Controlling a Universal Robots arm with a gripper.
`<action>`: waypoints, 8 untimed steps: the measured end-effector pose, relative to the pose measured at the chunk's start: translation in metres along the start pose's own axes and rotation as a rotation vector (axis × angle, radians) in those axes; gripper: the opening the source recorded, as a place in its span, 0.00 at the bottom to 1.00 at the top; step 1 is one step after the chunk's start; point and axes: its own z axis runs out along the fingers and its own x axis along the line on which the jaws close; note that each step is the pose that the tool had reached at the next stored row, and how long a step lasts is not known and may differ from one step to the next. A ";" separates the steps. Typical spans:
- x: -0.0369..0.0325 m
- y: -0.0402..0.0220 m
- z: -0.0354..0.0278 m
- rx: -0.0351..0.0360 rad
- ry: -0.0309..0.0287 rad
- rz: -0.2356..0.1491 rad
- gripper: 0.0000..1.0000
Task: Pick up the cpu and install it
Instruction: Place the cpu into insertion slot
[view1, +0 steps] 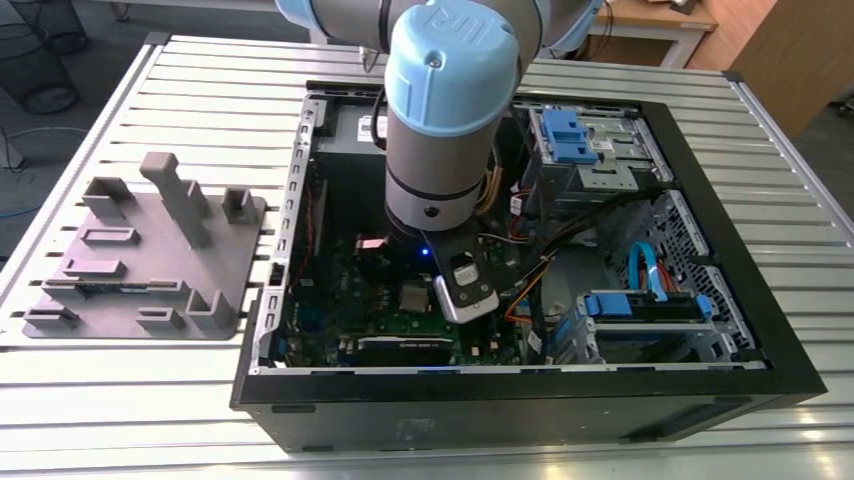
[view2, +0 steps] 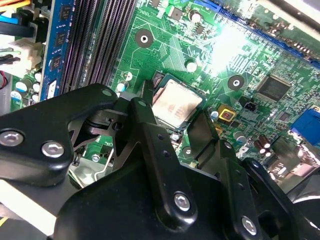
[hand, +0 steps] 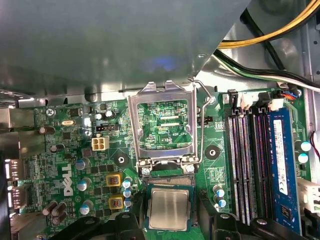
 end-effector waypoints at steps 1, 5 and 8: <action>0.0000 0.0000 0.0000 0.0000 0.0000 0.000 0.55; 0.0000 0.0000 0.0000 0.0000 0.0000 0.000 0.55; 0.0000 0.0000 0.0000 0.0001 0.0000 0.001 0.53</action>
